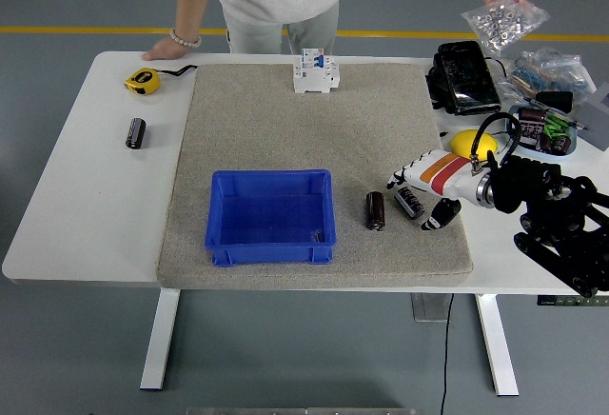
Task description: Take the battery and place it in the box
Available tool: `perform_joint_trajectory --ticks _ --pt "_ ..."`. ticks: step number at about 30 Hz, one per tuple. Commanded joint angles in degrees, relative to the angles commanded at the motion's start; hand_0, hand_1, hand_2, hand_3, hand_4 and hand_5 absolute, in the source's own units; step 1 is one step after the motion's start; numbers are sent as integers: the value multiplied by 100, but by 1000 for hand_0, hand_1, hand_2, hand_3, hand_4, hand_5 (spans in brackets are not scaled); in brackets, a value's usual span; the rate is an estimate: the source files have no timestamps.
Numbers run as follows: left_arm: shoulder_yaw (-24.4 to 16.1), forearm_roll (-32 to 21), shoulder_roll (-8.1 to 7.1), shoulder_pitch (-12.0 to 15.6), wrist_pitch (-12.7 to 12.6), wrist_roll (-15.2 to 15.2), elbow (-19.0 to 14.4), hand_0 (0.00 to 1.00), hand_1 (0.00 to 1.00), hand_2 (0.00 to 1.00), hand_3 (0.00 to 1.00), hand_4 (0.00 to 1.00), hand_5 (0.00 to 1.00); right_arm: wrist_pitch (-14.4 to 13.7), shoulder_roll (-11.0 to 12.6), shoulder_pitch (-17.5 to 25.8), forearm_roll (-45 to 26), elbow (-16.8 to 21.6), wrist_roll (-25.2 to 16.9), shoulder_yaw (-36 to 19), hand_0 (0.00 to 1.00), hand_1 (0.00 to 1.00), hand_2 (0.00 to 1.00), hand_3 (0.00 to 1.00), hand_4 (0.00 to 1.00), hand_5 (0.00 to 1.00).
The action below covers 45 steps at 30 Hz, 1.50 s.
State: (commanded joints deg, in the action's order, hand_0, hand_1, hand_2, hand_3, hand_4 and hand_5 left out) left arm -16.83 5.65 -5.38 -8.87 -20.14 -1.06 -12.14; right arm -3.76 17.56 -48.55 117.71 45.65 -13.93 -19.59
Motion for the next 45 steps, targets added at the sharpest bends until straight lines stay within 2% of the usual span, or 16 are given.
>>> perform_joint_trajectory --ticks 1,2,7,8,13,14,25,30,36,45 --pt "-15 25 1 -1 1 -9 0 690 666 741 674 685 516 2 -3 0 -12 -9 0 6 706 676 707 759 976 151" --pt "-31 51 3 -3 1 -19 0 690 665 741 673 686 517 8 -4 -1 -22 -17 -1 9 670 637 675 671 931 145" --pt "-105 161 5 -8 10 -56 0 690 665 741 673 686 517 24 -17 -5 -89 -13 -3 39 670 637 675 671 931 145" --pt "-114 177 5 -10 11 -62 0 689 663 740 673 682 512 21 -23 -5 -99 -12 -3 48 640 584 607 580 808 120" --pt "-116 188 6 -22 8 -68 -4 689 663 740 673 682 512 -42 -46 -5 -141 -47 44 89 640 584 607 580 808 120" --pt "-113 188 5 -23 8 -68 -5 689 663 739 672 682 512 -49 -50 -3 -143 -60 50 91 575 526 547 514 691 88" --pt "-133 222 2 -27 13 -80 -3 689 663 739 672 683 514 -22 4 -2 -138 17 100 26 535 487 510 486 666 67" --pt "-159 269 -9 -26 19 -95 -3 689 662 739 673 683 513 35 81 -6 -96 220 140 -103 528 481 505 483 670 56" --pt "-202 320 -18 -10 21 -110 6 688 662 738 674 683 513 135 161 -33 -101 671 223 -350 525 479 504 485 681 63" --pt "-303 443 -17 6 21 -147 17 688 661 738 674 684 512 227 13 -219 -239 1584 419 -444 540 482 503 486 692 105"
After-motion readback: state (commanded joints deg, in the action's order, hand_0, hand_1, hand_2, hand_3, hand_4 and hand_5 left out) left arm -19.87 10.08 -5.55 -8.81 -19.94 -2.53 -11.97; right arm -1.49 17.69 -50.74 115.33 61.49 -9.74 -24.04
